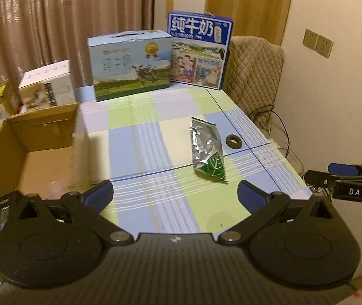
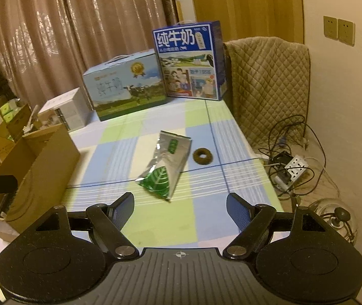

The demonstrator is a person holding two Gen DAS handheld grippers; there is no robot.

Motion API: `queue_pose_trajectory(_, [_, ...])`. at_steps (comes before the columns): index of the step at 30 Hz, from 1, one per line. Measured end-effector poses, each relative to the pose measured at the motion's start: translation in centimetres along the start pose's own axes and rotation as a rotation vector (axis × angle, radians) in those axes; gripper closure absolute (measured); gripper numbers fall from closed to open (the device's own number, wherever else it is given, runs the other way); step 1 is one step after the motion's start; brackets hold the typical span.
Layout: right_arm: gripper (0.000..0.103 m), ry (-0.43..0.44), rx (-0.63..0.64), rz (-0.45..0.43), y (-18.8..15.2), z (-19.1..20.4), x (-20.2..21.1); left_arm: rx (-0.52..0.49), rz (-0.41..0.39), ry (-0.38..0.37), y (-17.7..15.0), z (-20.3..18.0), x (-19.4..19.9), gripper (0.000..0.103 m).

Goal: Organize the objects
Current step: 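Move both grippers back over the tea bag and brown ring on the table, then grasp the silver tea bag with the left gripper while the right gripper grasps the brown ring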

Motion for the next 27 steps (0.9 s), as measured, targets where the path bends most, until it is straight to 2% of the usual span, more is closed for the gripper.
queue_pose_trajectory(16, [0.026,-0.014,0.054,0.043,1.4,-5.7,-10.8,-0.053,0.141,-0.051,2.1,-3.7,-16.1,0.001])
queue_pose_trajectory(27, [0.027,0.005,0.149,0.059,1.8,-7.3,-18.6,-0.053,0.202,-0.086,3.4,-4.7,-25.6,0.001])
Point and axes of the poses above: each gripper's, at about its wrist camera, not at the fingertips, and x roughly against the way its jaws point, z to its left, y to its top, the point moved 2 cm from there along -x, roughly the way its jaws point, and after that the axes turned 12 degrees about x, right-handed, at the moved point
